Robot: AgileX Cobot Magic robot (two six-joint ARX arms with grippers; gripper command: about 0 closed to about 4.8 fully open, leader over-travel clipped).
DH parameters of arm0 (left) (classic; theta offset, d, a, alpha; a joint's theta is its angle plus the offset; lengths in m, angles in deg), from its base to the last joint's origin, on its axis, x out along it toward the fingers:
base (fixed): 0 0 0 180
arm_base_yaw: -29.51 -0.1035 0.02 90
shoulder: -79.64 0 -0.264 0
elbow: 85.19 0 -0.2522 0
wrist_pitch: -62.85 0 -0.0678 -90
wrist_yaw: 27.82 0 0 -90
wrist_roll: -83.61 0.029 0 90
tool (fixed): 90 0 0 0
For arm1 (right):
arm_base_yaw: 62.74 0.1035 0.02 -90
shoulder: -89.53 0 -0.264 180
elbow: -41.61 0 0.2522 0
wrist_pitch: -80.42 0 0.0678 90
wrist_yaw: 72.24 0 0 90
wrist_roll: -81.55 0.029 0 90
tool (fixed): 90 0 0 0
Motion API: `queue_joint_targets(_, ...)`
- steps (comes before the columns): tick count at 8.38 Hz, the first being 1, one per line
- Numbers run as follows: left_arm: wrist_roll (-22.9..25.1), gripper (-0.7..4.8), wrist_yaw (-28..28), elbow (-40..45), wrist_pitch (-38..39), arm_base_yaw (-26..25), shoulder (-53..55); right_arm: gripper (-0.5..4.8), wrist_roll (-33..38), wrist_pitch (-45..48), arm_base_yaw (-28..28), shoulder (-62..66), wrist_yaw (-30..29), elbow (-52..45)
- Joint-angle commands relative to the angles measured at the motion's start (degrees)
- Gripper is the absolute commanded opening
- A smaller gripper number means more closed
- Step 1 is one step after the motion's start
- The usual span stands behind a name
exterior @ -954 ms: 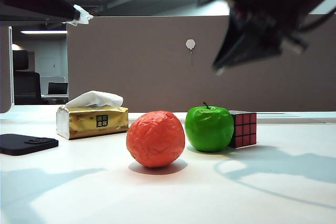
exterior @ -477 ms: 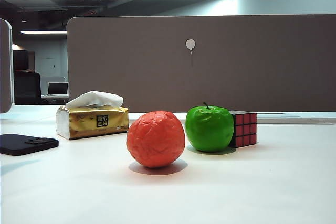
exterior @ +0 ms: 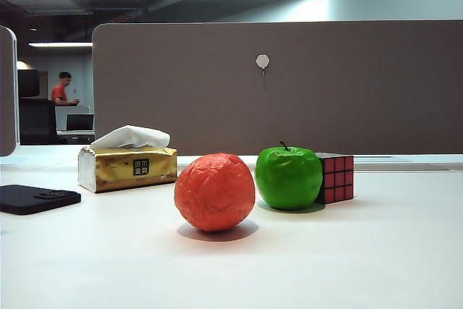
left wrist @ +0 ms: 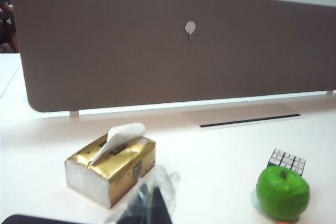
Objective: Move all the fruits on the tabletop near the face of the Rubik's cube that has the color most similar to each fruit.
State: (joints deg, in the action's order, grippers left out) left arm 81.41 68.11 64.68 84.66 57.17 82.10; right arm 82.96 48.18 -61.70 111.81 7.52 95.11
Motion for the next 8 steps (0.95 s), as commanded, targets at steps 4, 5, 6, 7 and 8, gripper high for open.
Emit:
queue_joint_targets(4,-0.2,-0.05,3.5,-0.2,5.8,0.0,-2.2,-0.01,5.9,11.9,0.1,-22.2,3.7,-24.4)
queue_joint_targets(5,-0.2,-0.05,3.5,-0.2,7.3,0.0,-2.2,-0.01,5.9,14.6,0.1,-22.1,4.1,-27.4)
queue_joint_targets(6,-0.3,-0.05,3.5,-0.2,7.8,0.0,-2.2,-0.01,5.9,15.7,0.1,-22.1,4.2,-28.2)
queue_joint_targets(7,-0.3,-0.05,3.5,-0.2,8.2,0.0,-2.2,-0.01,5.9,17.6,0.1,-22.1,4.2,-29.4)
queue_joint_targets(8,-0.9,-0.05,3.5,-0.2,8.2,0.0,-2.2,-0.01,5.9,21.0,0.1,-22.1,4.2,-31.3)
